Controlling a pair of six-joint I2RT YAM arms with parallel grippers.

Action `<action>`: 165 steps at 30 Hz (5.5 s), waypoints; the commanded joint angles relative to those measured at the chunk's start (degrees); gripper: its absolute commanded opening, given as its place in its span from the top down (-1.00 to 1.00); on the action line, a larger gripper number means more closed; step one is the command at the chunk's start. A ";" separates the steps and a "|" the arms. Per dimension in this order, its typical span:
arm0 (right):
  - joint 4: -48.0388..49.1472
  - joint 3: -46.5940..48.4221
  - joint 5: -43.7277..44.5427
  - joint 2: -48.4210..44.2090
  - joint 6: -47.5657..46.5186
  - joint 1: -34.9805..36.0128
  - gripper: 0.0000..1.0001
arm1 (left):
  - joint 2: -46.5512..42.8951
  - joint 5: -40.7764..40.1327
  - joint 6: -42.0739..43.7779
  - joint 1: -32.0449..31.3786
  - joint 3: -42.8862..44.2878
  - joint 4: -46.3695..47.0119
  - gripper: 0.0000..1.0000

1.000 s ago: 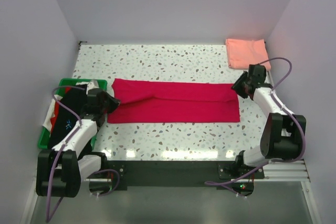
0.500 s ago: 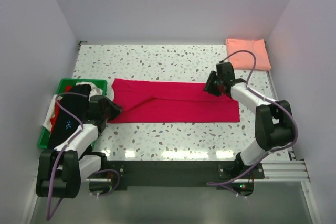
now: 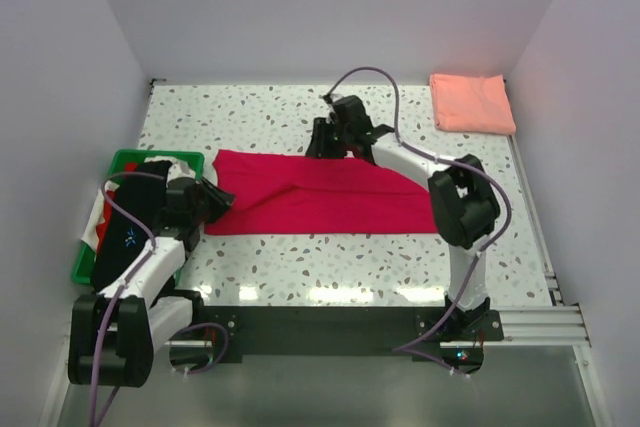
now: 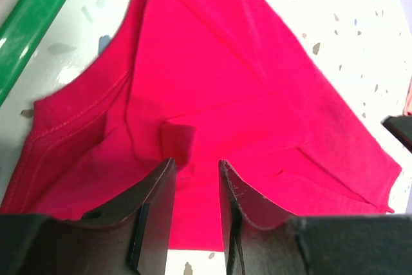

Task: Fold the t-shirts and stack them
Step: Fold the tshirt

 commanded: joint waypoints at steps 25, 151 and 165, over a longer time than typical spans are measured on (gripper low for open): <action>0.74 6.34 -3.63 8.72 -3.95 10.57 0.19 | 16.39 1.19 -0.93 -0.33 9.33 5.21 0.38; 21.75 -18.01 -15.06 -3.67 0.71 11.10 0.42 | -0.57 -1.00 2.50 -0.33 0.89 -9.90 0.57; -2.81 -18.29 17.87 -17.55 -2.63 8.31 0.05 | 6.53 -3.71 -1.01 -4.54 10.98 -9.20 0.47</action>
